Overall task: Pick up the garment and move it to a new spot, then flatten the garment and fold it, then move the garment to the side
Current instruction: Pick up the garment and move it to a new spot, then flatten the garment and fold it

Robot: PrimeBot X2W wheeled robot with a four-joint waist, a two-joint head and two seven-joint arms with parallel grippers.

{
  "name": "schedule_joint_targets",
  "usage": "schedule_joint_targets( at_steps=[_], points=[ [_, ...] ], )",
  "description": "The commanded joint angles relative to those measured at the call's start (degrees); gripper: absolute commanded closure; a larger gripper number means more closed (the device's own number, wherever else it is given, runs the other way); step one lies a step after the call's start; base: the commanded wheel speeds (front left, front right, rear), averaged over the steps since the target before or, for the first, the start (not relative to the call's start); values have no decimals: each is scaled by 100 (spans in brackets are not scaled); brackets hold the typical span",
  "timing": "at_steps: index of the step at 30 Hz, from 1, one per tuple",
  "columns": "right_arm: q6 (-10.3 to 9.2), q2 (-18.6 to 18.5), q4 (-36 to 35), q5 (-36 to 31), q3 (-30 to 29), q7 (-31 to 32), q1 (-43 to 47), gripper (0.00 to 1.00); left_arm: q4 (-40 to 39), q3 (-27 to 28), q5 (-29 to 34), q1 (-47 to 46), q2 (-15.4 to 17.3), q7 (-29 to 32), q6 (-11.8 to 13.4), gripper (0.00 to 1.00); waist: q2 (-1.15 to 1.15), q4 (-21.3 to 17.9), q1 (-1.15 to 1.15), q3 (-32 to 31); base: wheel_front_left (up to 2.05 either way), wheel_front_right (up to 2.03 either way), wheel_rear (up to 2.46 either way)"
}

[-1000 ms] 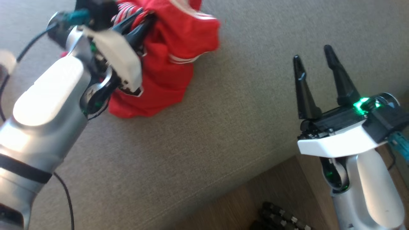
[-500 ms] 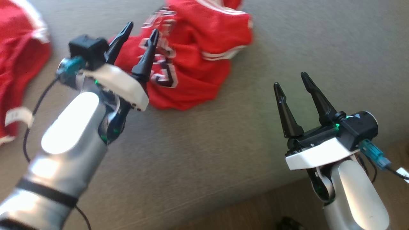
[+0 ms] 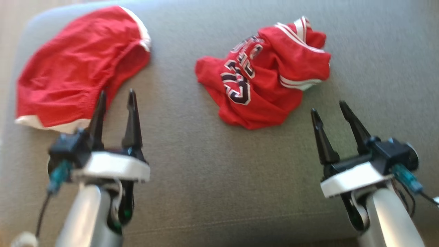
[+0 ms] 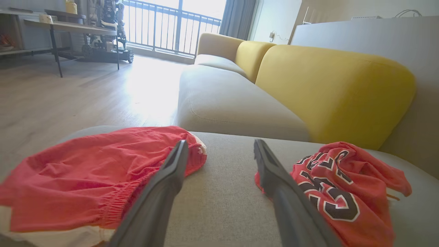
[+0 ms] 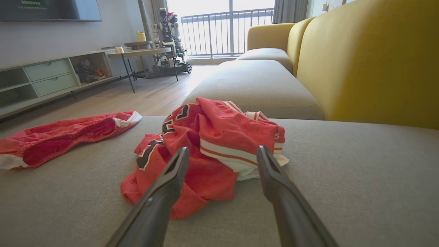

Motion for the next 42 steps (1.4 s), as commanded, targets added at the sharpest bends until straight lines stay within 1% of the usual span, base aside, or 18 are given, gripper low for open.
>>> schedule_joint_targets(
  at_steps=[1,6,10,13,17,26,42],
  points=[
    [-2,13,-152,-2,33,-6,77,0,-398,337,285,102,-49,-68,-39,0,0,322,0,-391,0,0,0],
    [-2,13,-145,6,-109,-6,391,0,-1005,720,1025,854,-302,-68,-57,0,0,428,0,-688,0,0,0],
    [-2,13,-160,106,-150,-6,690,0,-1215,783,1194,1410,-417,-68,-270,0,0,409,0,-984,0,0,0],
    [-2,13,-197,161,-146,-6,900,0,-1268,819,1324,1793,-454,-68,-306,0,0,343,0,-1155,0,0,0],
    [-2,13,-274,194,-108,-6,1100,0,-1328,776,1463,2074,-476,-69,-353,0,0,269,0,-1247,0,0,0],
    [-2,13,-307,216,-35,-6,1196,0,-1319,682,1586,2281,-484,-69,-297,0,0,168,0,-1330,0,0,0],
    [-2,13,-303,219,-67,-6,1183,0,-1261,550,1605,2239,-486,-69,-197,0,0,131,0,-1293,0,0,0]
  ],
)
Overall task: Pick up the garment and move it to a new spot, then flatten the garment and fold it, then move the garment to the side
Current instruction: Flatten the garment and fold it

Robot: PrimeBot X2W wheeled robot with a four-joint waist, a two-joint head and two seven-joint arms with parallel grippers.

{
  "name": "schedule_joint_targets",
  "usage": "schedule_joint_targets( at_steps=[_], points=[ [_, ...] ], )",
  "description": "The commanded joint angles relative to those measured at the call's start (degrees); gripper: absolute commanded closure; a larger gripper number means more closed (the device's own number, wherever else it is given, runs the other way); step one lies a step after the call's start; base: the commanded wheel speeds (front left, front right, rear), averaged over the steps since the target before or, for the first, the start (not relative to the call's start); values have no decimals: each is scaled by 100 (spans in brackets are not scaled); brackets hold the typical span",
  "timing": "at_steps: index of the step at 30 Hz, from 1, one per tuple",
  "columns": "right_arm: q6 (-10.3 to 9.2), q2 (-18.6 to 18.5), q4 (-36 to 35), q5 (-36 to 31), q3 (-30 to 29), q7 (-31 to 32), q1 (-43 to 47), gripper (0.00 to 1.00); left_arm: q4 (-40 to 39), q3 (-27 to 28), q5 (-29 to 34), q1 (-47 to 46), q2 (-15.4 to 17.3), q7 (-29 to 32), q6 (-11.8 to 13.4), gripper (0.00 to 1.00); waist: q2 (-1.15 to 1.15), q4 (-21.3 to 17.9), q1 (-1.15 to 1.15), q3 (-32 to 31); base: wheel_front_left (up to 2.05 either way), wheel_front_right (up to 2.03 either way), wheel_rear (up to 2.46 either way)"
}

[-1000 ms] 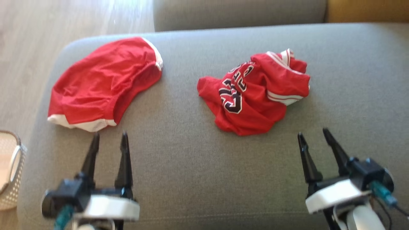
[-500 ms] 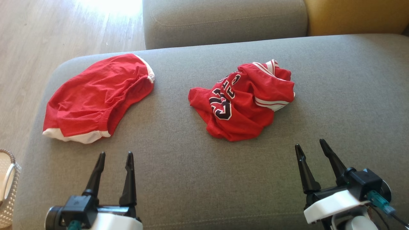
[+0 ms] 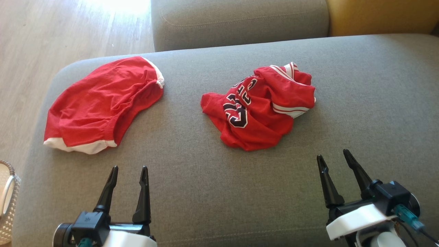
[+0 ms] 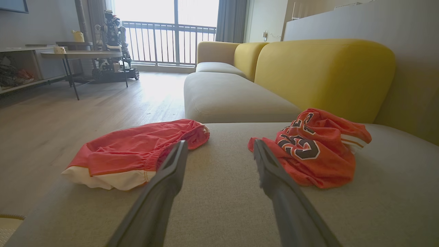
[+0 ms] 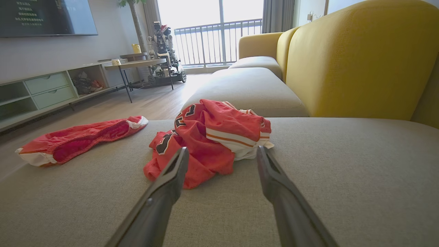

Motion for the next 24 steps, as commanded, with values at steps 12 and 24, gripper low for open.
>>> schedule_joint_targets(
  at_steps=[12,24],
  points=[
    [-2,-12,177,732,82,-12,-493,0,-151,24,79,-280,-43,-30,57,0,0,42,0,62,0,0,0],
    [-2,-12,2263,1799,-12,-12,-2387,0,-173,-348,218,-696,-43,-30,-89,0,0,456,0,684,0,0,0]
  ],
)
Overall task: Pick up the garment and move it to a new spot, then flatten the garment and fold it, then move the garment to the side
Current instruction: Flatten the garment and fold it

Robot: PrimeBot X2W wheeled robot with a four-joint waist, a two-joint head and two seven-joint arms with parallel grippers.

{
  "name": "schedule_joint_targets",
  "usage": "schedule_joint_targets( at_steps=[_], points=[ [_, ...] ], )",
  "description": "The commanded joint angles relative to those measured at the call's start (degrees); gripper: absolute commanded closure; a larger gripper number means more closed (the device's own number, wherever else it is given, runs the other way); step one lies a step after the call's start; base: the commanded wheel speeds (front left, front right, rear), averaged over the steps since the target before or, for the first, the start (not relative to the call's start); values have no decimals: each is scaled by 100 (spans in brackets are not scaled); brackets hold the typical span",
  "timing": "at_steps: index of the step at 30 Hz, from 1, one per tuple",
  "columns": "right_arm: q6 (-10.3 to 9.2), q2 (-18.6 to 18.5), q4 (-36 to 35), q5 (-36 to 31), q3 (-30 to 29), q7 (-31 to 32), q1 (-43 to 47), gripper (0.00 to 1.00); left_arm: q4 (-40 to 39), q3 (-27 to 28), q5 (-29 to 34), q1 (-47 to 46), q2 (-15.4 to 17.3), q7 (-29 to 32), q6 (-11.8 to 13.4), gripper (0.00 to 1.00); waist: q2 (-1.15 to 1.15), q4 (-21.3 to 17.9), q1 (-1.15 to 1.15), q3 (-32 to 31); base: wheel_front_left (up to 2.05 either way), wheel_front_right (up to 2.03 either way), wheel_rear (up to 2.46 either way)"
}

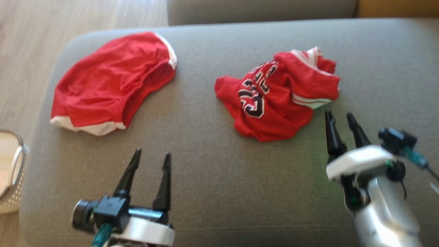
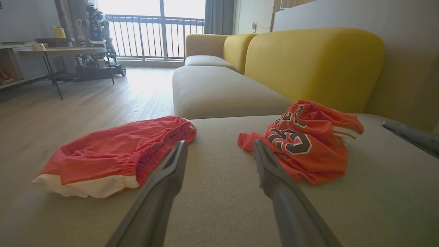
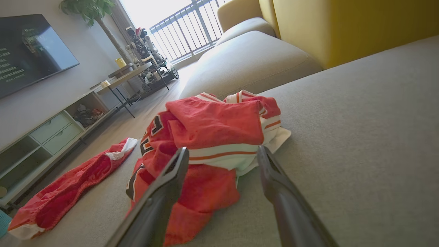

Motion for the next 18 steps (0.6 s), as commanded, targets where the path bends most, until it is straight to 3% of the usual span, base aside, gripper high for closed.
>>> schedule_joint_targets(
  at_steps=[1,7,10,18],
  points=[
    [-2,-17,147,94,121,-13,-621,0,-146,74,18,-373,-43,-30,-88,0,0,154,0,348,0,0,0],
    [-2,-100,1003,139,30,-13,-1650,0,-11,-128,-14,-730,-43,-30,-245,0,0,321,0,886,0,0,0],
    [-2,-361,1342,202,22,-13,-1961,0,51,-188,-47,-865,-43,-30,-250,0,0,375,0,1063,0,0,0],
    [-2,-515,1637,609,57,85,-2120,0,106,-184,-53,-968,-43,-30,-243,0,0,327,0,1198,0,0,0]
  ],
)
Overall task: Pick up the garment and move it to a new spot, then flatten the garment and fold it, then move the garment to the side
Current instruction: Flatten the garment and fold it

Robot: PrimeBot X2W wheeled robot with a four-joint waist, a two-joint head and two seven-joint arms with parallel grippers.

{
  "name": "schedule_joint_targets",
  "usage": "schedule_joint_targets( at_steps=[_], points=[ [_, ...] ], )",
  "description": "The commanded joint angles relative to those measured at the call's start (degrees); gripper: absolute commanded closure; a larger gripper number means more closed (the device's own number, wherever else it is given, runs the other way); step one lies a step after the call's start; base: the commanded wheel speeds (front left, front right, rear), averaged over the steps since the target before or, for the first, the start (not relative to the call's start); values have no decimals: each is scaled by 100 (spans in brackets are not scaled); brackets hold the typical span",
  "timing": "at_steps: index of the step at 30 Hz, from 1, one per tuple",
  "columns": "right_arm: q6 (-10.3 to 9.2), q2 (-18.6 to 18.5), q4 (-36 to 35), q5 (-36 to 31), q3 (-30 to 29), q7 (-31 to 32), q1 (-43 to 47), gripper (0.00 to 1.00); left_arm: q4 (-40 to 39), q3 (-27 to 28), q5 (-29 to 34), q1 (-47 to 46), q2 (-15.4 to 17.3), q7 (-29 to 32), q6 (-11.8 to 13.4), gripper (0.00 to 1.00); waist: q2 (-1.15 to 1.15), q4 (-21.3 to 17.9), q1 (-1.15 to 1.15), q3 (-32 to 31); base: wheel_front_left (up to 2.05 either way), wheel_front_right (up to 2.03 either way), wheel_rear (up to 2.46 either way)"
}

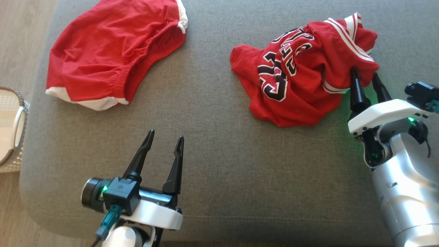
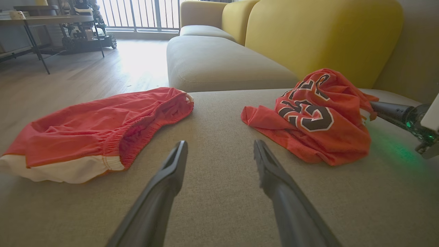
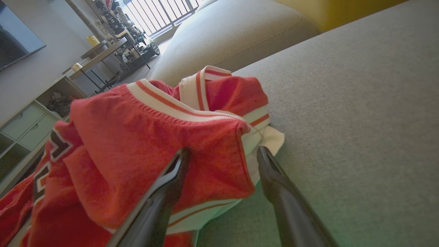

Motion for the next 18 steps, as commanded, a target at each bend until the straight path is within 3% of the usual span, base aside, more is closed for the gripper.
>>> schedule_joint_targets(
  at_steps=[1,5,6,8,14,18],
  points=[
    [-2,8,-158,115,164,21,-183,0,-158,138,-44,-225,-19,-30,-9,0,0,-21,0,16,0,0,0],
    [-2,30,-441,766,477,190,-143,0,-137,126,-35,-285,-19,-30,-31,0,0,-60,0,48,0,0,0],
    [-2,17,-563,950,599,243,-116,36,-130,125,-34,-295,-19,-30,-36,0,0,-66,0,54,0,0,0],
    [-2,-51,-873,1322,847,257,-46,100,-121,129,-37,-311,-19,-30,-47,0,0,-79,0,63,0,0,0],
    [-2,-402,-1583,2121,1203,47,70,100,-94,219,25,-299,-19,-30,-90,0,0,-257,0,28,0,0,0],
    [-2,-599,-1810,2116,1118,-68,-56,100,-102,240,54,-310,-19,-30,-141,0,0,-455,0,-36,0,0,0]
  ],
)
